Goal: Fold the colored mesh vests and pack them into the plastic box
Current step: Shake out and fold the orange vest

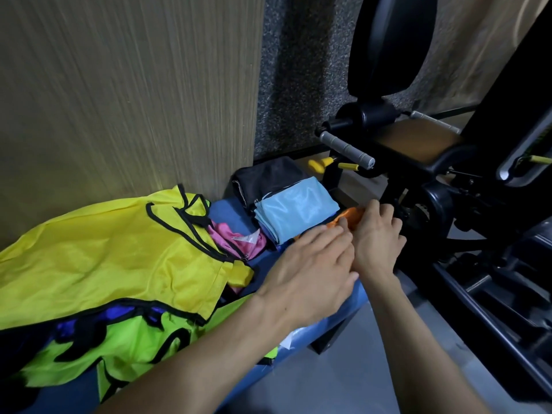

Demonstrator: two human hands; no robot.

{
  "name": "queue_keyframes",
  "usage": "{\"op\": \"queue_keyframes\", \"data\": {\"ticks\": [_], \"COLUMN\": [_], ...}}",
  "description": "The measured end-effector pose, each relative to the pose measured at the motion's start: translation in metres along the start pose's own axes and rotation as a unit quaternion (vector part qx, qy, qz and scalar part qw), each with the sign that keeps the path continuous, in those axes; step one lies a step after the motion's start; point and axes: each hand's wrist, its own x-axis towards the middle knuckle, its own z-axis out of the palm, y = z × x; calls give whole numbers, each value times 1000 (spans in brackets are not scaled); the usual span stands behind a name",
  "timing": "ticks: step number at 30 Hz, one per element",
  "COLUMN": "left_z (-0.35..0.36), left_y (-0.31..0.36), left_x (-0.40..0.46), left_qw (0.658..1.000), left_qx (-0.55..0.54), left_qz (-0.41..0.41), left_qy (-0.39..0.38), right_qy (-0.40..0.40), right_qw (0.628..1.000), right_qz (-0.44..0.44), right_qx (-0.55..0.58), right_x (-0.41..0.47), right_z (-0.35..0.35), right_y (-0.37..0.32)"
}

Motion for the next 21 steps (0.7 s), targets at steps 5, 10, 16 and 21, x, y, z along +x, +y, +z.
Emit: {"op": "queue_keyframes", "data": {"ticks": [5, 10, 16, 21], "left_z": [25, 27, 34, 28], "left_y": [-11, -13, -22, -18], "left_x": [-15, -19, -19, -23], "left_qw": [998, 995, 982, 988], "left_qx": [16, -64, -155, -116], "left_qz": [-28, -55, -92, -85], "left_qy": [-51, -48, -57, -57], "right_qy": [104, 54, -123, -186], "right_qw": [985, 982, 979, 976], "right_qz": [-132, -175, -165, -105], "right_qx": [-34, -37, 2, -47], "right_x": [-1, -2, -2, -5], "right_z": [9, 8, 5, 7], "right_y": [3, -3, 2, 1]}}
